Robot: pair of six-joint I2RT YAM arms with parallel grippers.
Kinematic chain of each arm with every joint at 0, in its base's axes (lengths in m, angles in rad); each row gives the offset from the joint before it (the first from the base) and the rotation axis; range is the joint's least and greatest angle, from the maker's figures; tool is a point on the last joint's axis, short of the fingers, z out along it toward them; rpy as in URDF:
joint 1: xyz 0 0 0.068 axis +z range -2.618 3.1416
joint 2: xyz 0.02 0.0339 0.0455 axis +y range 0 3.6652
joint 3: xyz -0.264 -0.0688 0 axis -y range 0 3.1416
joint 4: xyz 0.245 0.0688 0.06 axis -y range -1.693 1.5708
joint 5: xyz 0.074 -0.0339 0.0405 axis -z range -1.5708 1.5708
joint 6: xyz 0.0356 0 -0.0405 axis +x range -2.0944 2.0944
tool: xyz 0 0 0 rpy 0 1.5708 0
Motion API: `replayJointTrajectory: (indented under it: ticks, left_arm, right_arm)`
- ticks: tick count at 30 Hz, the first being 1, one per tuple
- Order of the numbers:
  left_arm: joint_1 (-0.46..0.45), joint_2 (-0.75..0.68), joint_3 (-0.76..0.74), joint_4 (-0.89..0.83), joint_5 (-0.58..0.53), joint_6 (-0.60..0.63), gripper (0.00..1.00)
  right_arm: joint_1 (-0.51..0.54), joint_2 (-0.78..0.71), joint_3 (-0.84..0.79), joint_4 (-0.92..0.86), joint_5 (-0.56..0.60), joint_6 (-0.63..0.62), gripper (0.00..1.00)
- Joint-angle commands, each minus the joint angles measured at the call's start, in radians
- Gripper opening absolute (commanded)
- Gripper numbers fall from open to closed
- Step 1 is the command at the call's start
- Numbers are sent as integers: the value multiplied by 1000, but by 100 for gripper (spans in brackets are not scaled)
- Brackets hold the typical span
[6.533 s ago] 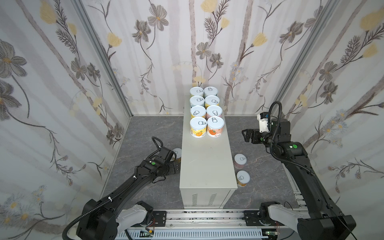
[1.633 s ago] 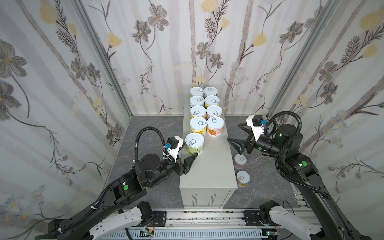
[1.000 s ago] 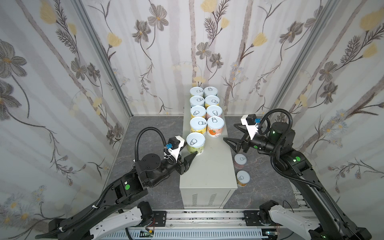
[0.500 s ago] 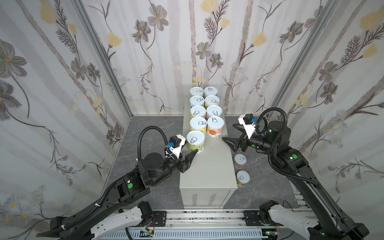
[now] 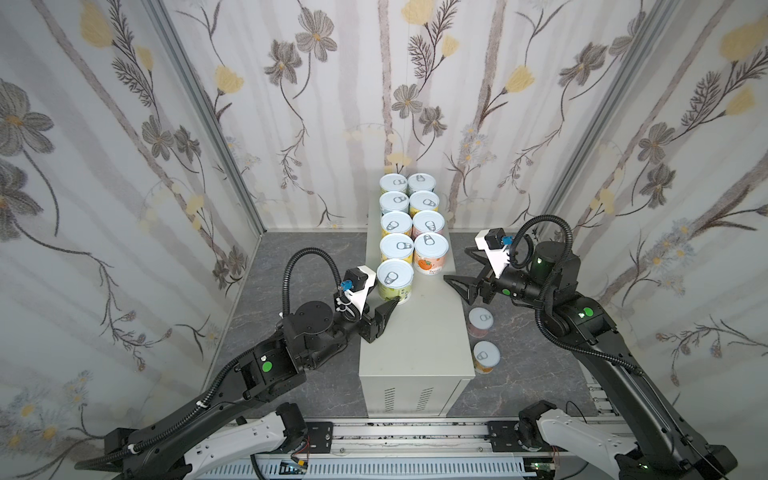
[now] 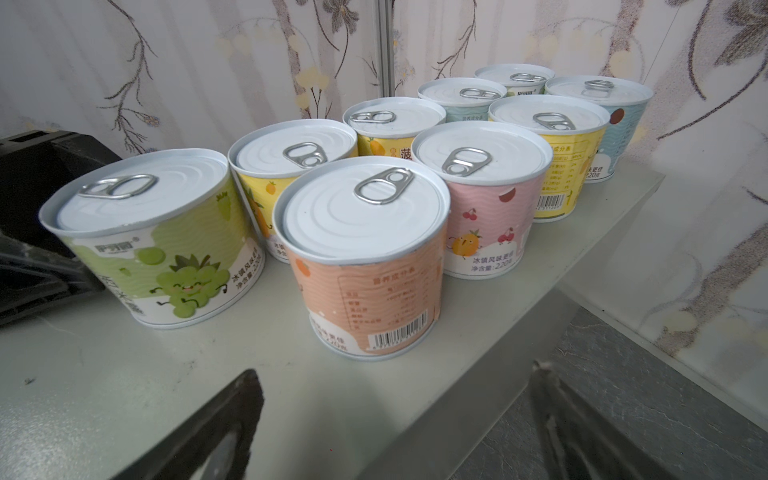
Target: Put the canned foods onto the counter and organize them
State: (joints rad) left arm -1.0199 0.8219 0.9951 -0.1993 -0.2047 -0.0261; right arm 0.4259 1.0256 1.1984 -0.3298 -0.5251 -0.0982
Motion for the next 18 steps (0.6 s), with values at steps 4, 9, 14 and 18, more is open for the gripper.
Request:
replayJointTrajectory:
  ticks: [4,9,14,18]
  left_arm:
    - [1,-2,10,-2,-7,-9,61]
    - [1,-10,5,3,-15,-13,62]
    - [1,-1,8,1,-7,-12,62]
    - [1,2,14,0,0,-11,60]
  right_arm:
    - [0,1,0,15,-12,-21,100]
    - [0,7,-2,12,-9,-25,100]
    - [1,13,-6,12,-3,-29,100]
    - [0,14,-7,12,-4,-29,100]
